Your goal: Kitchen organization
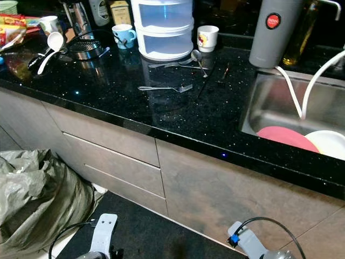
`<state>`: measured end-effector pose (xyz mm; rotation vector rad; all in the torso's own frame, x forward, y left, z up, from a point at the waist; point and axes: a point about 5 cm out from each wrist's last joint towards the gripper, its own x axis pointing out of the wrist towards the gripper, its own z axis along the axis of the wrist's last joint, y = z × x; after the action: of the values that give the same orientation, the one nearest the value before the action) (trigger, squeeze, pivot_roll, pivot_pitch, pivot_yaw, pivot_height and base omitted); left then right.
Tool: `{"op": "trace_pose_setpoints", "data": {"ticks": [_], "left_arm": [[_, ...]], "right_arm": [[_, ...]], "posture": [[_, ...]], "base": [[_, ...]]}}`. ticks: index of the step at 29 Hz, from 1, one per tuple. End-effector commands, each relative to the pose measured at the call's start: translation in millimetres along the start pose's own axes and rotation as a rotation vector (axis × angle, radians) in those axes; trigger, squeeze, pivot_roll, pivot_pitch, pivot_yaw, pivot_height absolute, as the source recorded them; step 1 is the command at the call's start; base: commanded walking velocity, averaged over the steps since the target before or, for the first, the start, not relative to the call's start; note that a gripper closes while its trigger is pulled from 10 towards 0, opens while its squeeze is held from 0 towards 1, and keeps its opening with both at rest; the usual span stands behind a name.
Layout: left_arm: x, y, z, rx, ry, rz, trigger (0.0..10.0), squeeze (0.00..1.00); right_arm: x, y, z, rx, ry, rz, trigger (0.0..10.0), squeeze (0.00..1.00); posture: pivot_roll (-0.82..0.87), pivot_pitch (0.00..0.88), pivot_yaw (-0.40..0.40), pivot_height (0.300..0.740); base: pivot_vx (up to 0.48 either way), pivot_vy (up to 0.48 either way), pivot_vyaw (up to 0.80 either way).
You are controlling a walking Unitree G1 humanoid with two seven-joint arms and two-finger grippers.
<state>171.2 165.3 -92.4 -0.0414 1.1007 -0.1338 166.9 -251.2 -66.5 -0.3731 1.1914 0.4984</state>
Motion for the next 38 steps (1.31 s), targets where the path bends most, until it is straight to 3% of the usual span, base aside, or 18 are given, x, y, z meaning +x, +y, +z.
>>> {"op": "trace_pose_setpoints", "data": {"ticks": [1,2,4,6,11,13,16,20,27,38], "left_arm": [[0.2,-1.2,-1.9,-0.006,0.0,0.007,10.0,0.0],[0.3,-1.7,-2.3,-0.007,-0.001,0.011,10.0,0.0],[0.3,-1.7,-2.3,-0.007,-0.001,0.011,10.0,0.0],[0.1,-0.9,-3.3,-0.005,0.003,0.016,10.0,0.0],[0.0,-0.3,-4.0,-0.001,0.008,0.018,10.0,0.0],[-0.5,1.1,-5.5,0.002,0.013,0.016,10.0,0.0],[-0.6,1.6,-5.8,0.001,0.012,0.012,10.0,0.0],[-1.1,3.1,-6.0,0.012,0.012,0.006,10.0,0.0],[-0.7,1.9,-5.6,0.007,0.016,0.007,10.0,0.0],[-0.7,2.1,-5.5,0.022,0.027,0.007,10.0,0.0]], "right_arm": [[2.4,1.3,1.3,0.051,-0.008,-0.019,10.0,0.0],[6.7,4.8,4.4,0.147,-0.045,-0.042,10.0,0.0],[6.7,4.8,4.4,0.147,-0.045,-0.042,10.0,0.0],[11.4,10.8,4.4,0.249,-0.069,-0.053,10.0,0.0],[14.1,15.3,4.0,0.309,-0.084,-0.051,10.0,0.0],[20.7,30.1,0.7,0.397,-0.091,-0.035,10.0,0.0],[22.4,34.3,-0.2,0.406,-0.092,-0.033,10.0,0.0],[23.3,35.2,-3.8,0.351,-0.078,-0.084,10.0,0.0],[22.8,38.8,-23.1,0.371,-0.031,-0.141,10.0,0.0],[30.2,49.1,-4.4,0.354,-0.052,-0.157,10.0,0.0]], "posture": [[-0.08,0.005,0.009,0.74],[-0.11,0.0,0.016,0.74],[-0.11,0.0,0.016,0.74],[-0.13,0.0,0.03,0.74],[-0.13,0.0,0.032,0.74],[-0.14,0.0,0.045,0.74],[-0.14,0.0,0.049,0.74],[-0.16,0.0,0.056,0.74],[-0.15,0.0,0.044,0.74],[-0.15,0.0,0.046,0.74]], "base": [[0.0,0.0,0.0],[0.0,0.0,0.0],[0.0,0.0,0.0],[0.0,0.0,0.0],[0.0,0.0,0.0],[0.0,0.0,0.0],[0.0,0.0,0.0],[0.0,0.0,0.0],[0.0,0.0,0.0],[0.0,0.0,0.0]]}}
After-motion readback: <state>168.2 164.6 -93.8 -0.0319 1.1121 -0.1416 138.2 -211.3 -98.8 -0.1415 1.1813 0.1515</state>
